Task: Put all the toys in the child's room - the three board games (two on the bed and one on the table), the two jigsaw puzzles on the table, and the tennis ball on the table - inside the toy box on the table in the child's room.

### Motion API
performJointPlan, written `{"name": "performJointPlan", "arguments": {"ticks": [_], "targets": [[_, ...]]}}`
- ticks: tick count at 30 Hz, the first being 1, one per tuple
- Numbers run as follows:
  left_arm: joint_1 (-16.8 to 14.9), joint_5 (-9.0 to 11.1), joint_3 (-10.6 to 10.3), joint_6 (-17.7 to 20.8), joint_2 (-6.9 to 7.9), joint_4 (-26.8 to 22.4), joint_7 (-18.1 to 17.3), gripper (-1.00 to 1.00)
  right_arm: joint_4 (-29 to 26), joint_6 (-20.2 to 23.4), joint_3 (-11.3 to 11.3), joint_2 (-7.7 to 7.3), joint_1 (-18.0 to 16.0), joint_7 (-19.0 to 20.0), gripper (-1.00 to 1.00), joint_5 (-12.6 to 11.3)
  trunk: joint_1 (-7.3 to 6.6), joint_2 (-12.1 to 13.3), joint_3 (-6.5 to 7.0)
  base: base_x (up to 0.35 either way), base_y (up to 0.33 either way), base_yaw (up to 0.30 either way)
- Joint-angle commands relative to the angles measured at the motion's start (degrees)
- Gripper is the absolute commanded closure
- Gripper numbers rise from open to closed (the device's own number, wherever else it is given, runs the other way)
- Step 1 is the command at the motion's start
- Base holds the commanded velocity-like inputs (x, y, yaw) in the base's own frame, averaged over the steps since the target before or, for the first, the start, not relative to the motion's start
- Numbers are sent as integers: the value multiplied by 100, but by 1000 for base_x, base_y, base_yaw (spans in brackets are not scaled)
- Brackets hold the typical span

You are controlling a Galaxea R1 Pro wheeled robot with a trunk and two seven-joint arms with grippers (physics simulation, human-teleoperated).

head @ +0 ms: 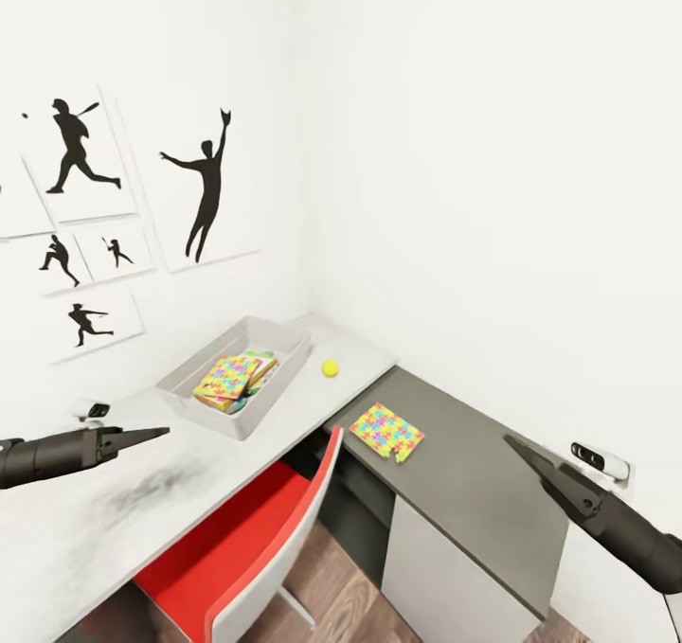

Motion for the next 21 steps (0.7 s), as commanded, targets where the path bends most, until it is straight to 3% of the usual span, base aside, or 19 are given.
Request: {"name": "performJointPlan", "arguments": {"ticks": [1, 15, 21], "targets": [[3, -4, 11, 61, 2, -4, -21, -100, 3, 52, -1, -2, -6, 10, -100, -17, 4, -12, -5, 0, -165, -205], [40, -7, 67, 52, 11, -4, -21, -100, 6, 44, -2, -1, -6, 1, -100, 9, 4, -12, 107, 0, -26, -205], [42, -7, 286, 52, 11, -4, -21, -100, 13, 44, 2, 4, -6, -6, -100, 24, 4, -12, 154, 0, 43, -205]]}}
